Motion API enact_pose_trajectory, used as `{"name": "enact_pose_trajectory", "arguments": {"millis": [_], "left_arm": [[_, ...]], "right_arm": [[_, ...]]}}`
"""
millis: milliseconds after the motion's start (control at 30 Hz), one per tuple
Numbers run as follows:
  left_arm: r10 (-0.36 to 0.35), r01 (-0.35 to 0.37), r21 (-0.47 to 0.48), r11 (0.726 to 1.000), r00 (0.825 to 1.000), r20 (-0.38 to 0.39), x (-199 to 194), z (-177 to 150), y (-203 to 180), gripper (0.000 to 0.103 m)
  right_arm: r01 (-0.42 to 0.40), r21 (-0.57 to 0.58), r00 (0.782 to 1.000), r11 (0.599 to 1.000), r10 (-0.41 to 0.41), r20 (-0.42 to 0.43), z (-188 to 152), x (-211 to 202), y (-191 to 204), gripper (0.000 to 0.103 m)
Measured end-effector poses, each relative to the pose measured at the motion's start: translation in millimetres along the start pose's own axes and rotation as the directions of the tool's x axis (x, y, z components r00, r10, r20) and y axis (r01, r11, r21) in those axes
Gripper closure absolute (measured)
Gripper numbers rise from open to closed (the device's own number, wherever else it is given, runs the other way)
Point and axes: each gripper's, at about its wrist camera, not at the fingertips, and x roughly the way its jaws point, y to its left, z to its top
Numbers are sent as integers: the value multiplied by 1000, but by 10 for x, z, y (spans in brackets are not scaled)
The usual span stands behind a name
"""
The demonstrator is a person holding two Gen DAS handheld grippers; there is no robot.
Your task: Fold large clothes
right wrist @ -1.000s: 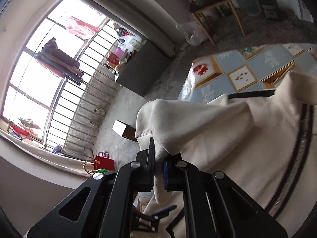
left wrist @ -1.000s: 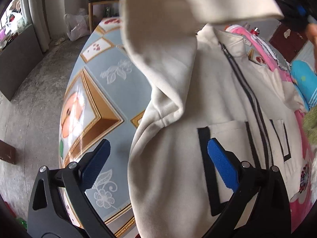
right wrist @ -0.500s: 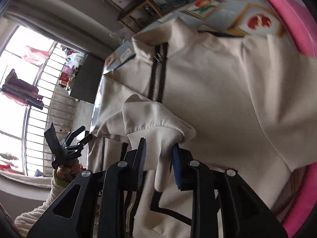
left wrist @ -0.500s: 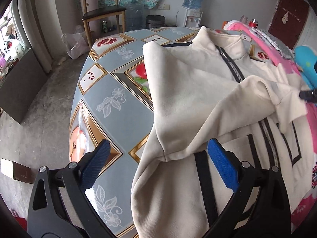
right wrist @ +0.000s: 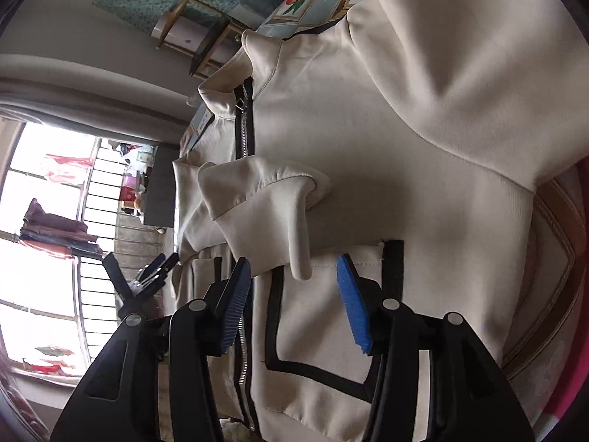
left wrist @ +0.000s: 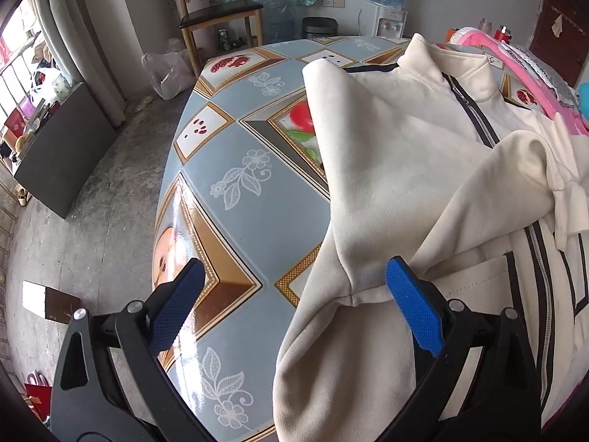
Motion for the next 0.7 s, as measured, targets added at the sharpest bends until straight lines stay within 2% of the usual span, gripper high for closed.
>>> {"name": "enact_pose_trajectory", "arguments": {"millis": [33, 100, 267, 300, 433, 500, 567, 633, 700], "left_arm": [[1, -1, 6, 1000, 1000, 1, 5, -10, -12, 8], [-3, 3, 13, 1000, 1000, 2, 15, -12, -35, 8], [-5, 4, 17, 1000, 1000, 22, 4, -14, -56, 9], [-5, 5, 22, 1000, 1000, 26, 5, -16, -62, 14], [-3, 2, 34, 999, 1000, 29, 30, -33, -91, 32], [-21, 20, 44, 999, 999, 27, 37, -42, -110, 43], [-40, 39, 50, 998, 999, 14, 59, -41, -126, 52], [-56, 55, 48, 997, 998, 4, 68, -32, -142, 58], [-74, 74, 44, 996, 997, -6, 53, -17, -151, 70]], "right_arm": [[-5, 20, 1000, 1000, 5, 2, -5, 23, -4, 48], [-17, 27, 1000, 999, 18, -11, 15, 112, 10, 47], [39, -12, 999, 999, -40, -34, 105, 415, 102, 47], [59, -21, 998, 998, -60, -37, 105, 468, 121, 50], [134, -75, 990, 988, -137, -38, 50, 573, 223, 92], [182, -140, 983, 973, -184, 0, 72, 523, 411, 96], [192, -215, 981, 957, -185, 52, 176, 395, 712, 97], [157, -302, 985, 940, -128, 113, 329, 190, 1152, 97], [123, -398, 985, 909, -64, 160, 404, -38, 1578, 97]]}}
